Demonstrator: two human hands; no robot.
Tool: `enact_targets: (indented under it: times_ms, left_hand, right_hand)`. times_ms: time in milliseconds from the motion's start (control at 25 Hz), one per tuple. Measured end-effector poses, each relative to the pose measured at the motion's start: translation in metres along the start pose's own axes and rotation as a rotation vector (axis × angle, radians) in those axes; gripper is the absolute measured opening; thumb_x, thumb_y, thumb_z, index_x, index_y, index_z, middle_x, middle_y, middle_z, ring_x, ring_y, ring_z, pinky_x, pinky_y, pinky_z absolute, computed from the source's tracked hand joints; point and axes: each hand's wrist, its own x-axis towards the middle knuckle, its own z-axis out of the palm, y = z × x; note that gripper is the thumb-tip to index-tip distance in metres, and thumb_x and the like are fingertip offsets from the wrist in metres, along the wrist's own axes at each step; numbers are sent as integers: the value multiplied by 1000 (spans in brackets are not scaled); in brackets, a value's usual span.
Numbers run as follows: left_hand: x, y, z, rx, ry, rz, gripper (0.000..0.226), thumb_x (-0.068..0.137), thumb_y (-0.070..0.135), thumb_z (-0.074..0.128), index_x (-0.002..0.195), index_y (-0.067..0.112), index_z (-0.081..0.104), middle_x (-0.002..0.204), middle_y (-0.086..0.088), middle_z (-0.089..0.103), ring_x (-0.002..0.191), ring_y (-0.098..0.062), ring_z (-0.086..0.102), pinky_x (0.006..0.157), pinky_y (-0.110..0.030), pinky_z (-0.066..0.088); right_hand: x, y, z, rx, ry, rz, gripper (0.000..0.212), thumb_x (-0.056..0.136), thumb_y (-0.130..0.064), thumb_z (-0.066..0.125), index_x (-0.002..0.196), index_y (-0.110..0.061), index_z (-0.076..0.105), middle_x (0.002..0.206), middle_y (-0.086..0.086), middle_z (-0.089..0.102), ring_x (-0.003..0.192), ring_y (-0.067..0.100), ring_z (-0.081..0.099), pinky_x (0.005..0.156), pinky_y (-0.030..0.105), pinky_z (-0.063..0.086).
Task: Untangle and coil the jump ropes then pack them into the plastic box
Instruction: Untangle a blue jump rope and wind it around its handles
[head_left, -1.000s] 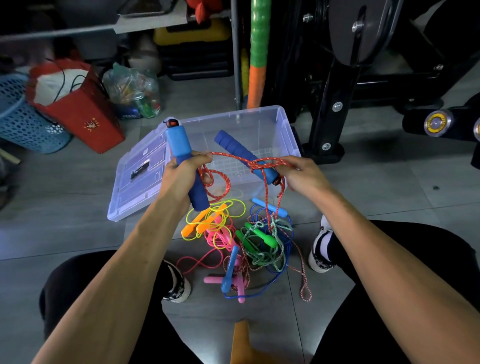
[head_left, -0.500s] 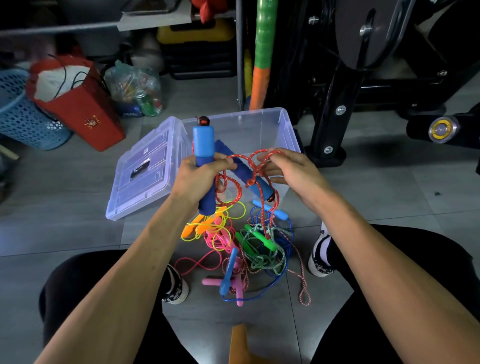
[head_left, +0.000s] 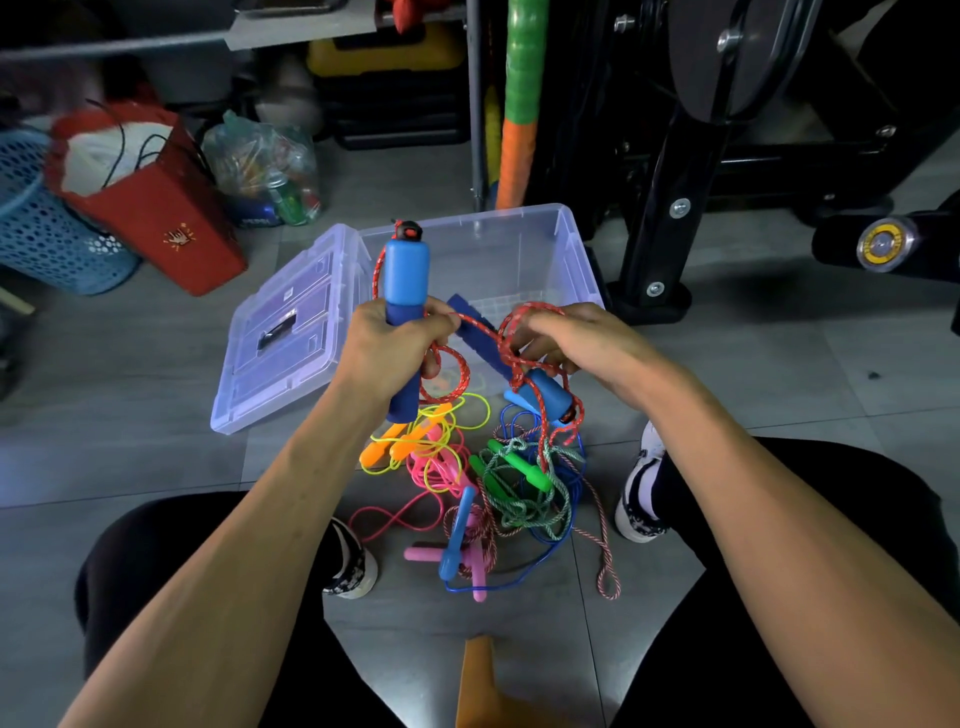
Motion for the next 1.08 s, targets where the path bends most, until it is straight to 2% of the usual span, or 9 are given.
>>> enact_targets:
  times_ms: [80, 200, 360, 440, 520, 640, 800, 920, 1080]
  left_hand:
    - [1, -1, -3, -16, 53, -30, 8, 83, 4, 65, 77, 8, 66, 60, -3, 56, 41, -17, 47, 48, -25, 43]
    - [0, 1, -4, -92, 92, -108, 5, 83, 4, 66, 80, 7, 64, 59, -3, 54, 39, -15, 46, 45, -24, 43]
    - [-3, 4, -3, -204, 27, -184, 6, 82, 3, 67, 79, 6, 64, 60, -5, 53, 41, -15, 43, 45, -24, 44]
    - [-3, 4, -5, -262, -19, -233, 6, 81, 5, 69, 83, 5, 63, 61, -5, 54, 42, -15, 42, 46, -25, 45]
    - [-3, 4, -6, -310, -60, -276, 10, 79, 6, 70, 82, 6, 61, 62, -5, 54, 42, -15, 40, 46, -24, 45]
    - [-4, 4, -5, -346, -103, -298, 11, 79, 8, 70, 76, 9, 60, 62, -4, 54, 42, -14, 39, 45, -24, 44]
    - [-6, 3, -6, -377, -105, -306, 9, 79, 8, 69, 77, 8, 61, 61, -4, 54, 41, -14, 40, 45, -23, 44]
    - [-7, 3, -7, -375, -99, -295, 7, 80, 7, 69, 79, 8, 62, 61, -3, 55, 42, -13, 41, 46, -23, 44]
    - [-7, 0, -8, -344, -92, -281, 6, 81, 7, 68, 84, 6, 63, 62, -4, 55, 43, -14, 42, 48, -24, 45]
  right_hand:
    - [0, 0, -2, 55, -110, -12, 16, 85, -24, 62, 86, -15, 75, 75, 2, 74, 68, 9, 60, 66, 27, 37]
    - [-1, 4, 0, 28, -187, -41, 16, 77, -4, 68, 84, -15, 76, 74, -1, 70, 71, 10, 53, 64, 24, 38]
    - [3, 9, 2, -88, -95, -68, 12, 76, -35, 79, 85, -27, 76, 93, -2, 75, 92, 13, 66, 90, 33, 49]
    - [3, 9, 4, -151, -57, -102, 12, 78, -43, 76, 86, -34, 74, 88, 4, 73, 84, 22, 66, 83, 37, 49]
    - [0, 6, 7, -155, -65, -168, 5, 85, -39, 71, 88, -35, 72, 74, 6, 65, 68, 17, 60, 65, 28, 43]
    - [-3, 0, 14, -76, -67, -211, 10, 94, -21, 63, 99, -27, 68, 69, -10, 64, 55, -5, 56, 54, 10, 41]
    - [1, -4, 19, 101, -53, -137, 25, 97, -12, 52, 89, -26, 71, 84, -8, 68, 58, 7, 54, 54, 21, 41]
    - [3, -4, 19, 61, -105, -166, 21, 92, -10, 59, 83, -27, 69, 70, -11, 65, 62, 10, 55, 58, 27, 41]
    - [2, -8, 22, -12, -106, -184, 17, 86, -4, 65, 81, -20, 64, 66, -7, 62, 54, 4, 53, 55, 20, 40]
